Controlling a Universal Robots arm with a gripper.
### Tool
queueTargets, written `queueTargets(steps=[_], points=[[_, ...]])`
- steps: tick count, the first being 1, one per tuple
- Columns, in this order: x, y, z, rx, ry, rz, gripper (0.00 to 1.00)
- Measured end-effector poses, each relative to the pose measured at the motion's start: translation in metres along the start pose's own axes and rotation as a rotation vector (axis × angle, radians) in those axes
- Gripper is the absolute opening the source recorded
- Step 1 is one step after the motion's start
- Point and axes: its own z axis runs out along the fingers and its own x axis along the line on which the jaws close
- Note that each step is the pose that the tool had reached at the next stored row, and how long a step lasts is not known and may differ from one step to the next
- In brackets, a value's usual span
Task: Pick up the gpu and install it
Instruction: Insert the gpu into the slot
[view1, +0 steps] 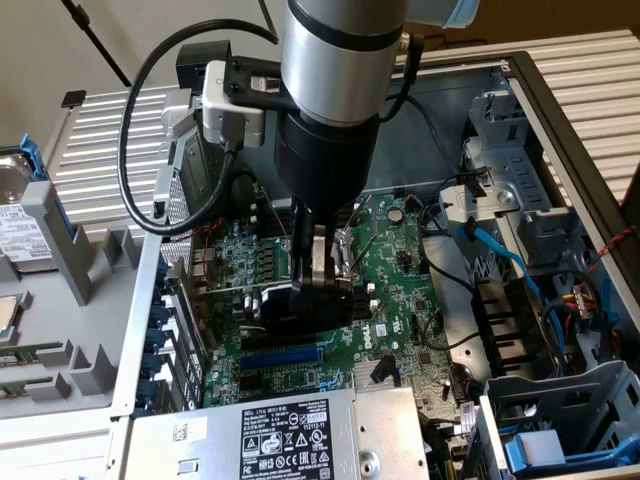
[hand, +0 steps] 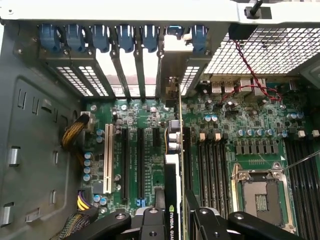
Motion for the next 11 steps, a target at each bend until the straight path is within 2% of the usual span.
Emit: queueTargets(steps=[3,8,9,11], points=[[-0.0017,-0.0008,0.0000,0.0002,0.0081,0.002,0.26],[-0.0086,-0.0010,0.0007,0.0011,0.0291,0.006,0.26],[-0.0091,-0.0011,0.0007,0.0012,0.0318,0.007,0.26],[-0.0090,-0.0011,0.0007,0.0012,0.0328,0.007,0.26]])
